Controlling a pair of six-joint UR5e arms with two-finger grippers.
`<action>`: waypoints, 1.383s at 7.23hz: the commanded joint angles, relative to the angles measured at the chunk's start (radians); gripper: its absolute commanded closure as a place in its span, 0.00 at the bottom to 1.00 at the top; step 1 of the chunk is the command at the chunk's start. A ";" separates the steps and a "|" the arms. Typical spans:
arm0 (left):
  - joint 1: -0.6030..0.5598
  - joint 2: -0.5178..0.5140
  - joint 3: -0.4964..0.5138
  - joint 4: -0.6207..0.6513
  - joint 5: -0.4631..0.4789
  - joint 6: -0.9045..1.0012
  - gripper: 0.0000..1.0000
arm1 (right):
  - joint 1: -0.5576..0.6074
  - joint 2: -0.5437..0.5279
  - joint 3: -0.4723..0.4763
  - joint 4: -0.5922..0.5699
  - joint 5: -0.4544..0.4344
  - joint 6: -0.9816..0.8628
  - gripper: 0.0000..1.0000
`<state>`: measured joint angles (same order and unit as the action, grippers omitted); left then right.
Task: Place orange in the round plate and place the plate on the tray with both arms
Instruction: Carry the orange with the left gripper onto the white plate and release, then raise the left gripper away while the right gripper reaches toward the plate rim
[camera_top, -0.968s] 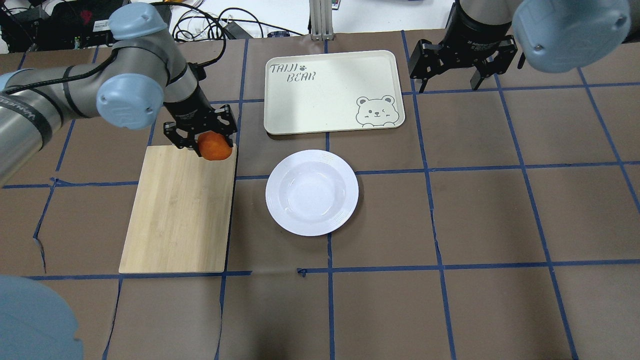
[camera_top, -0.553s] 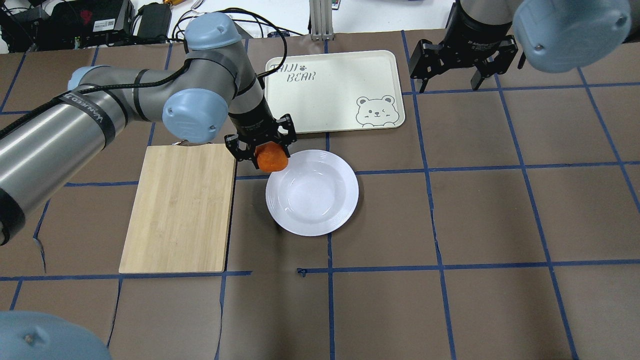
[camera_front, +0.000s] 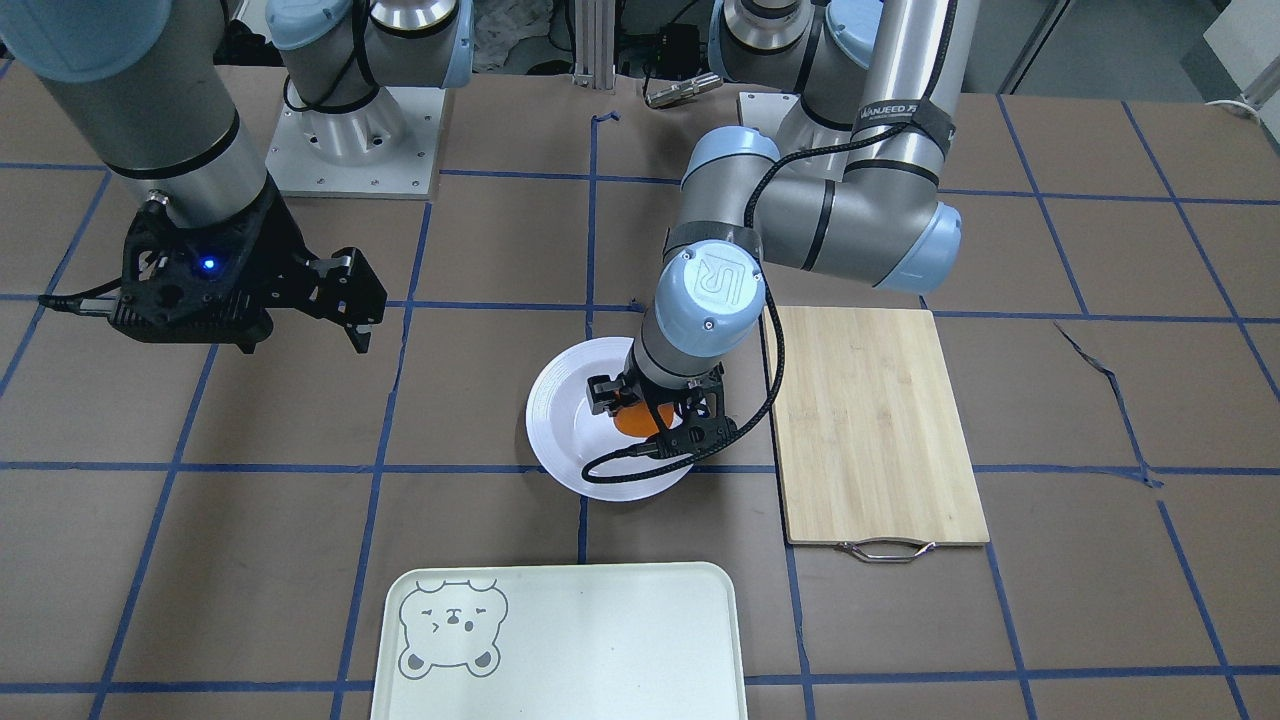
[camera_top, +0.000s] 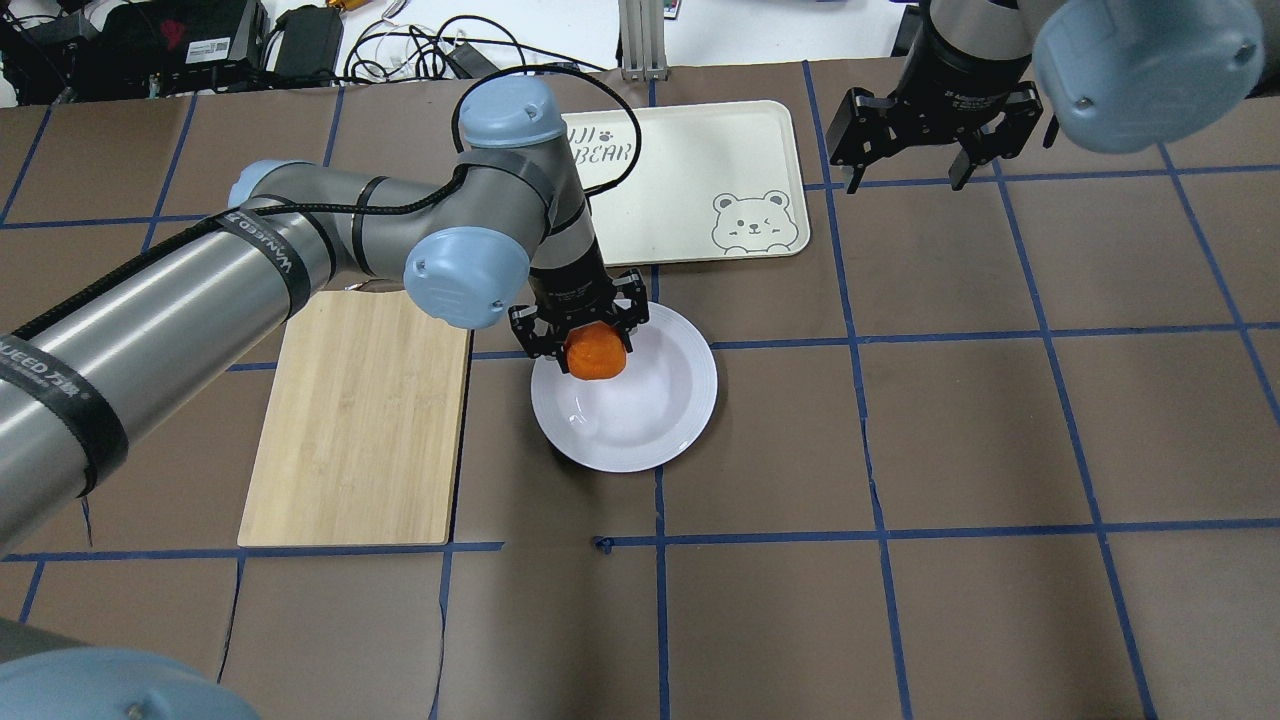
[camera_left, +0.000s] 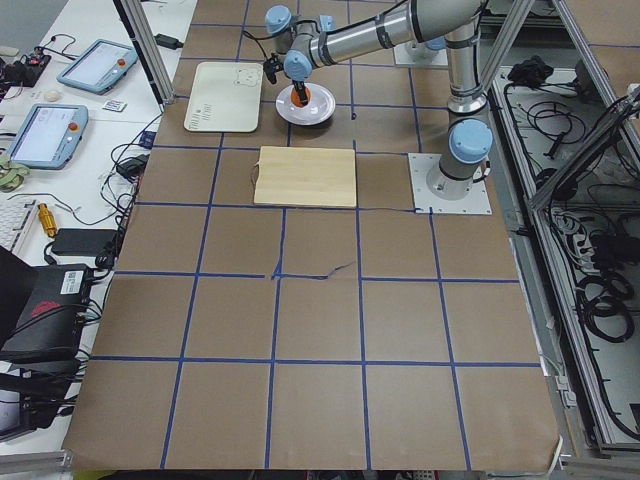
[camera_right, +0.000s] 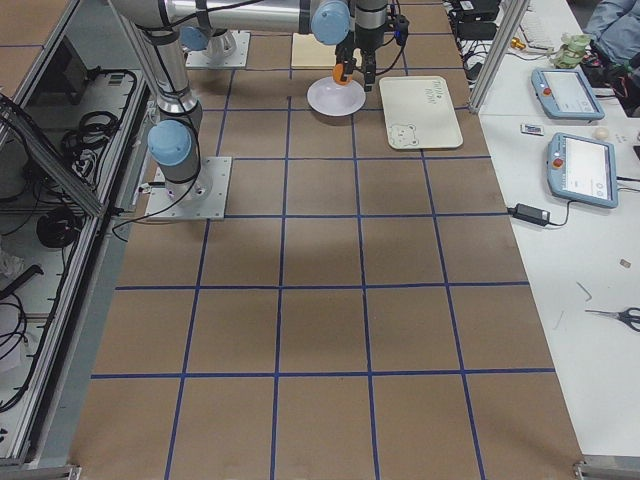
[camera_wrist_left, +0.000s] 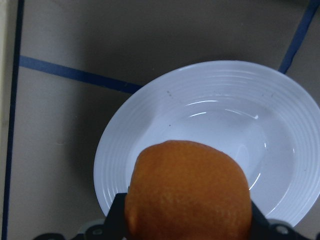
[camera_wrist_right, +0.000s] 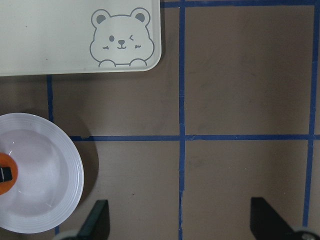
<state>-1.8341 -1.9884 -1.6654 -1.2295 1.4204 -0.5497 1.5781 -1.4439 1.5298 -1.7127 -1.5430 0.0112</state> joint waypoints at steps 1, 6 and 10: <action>-0.007 0.012 0.007 0.028 0.009 -0.013 0.00 | -0.009 -0.001 0.016 -0.002 0.018 0.001 0.00; 0.257 0.109 0.151 -0.005 0.126 0.192 0.00 | 0.003 0.068 0.090 -0.120 0.232 0.027 0.00; 0.346 0.169 0.121 -0.028 0.137 0.198 0.00 | 0.098 0.236 0.333 -0.604 0.319 0.162 0.00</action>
<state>-1.5022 -1.8362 -1.5345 -1.2494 1.5507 -0.3556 1.6248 -1.2435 1.7940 -2.1644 -1.2280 0.1151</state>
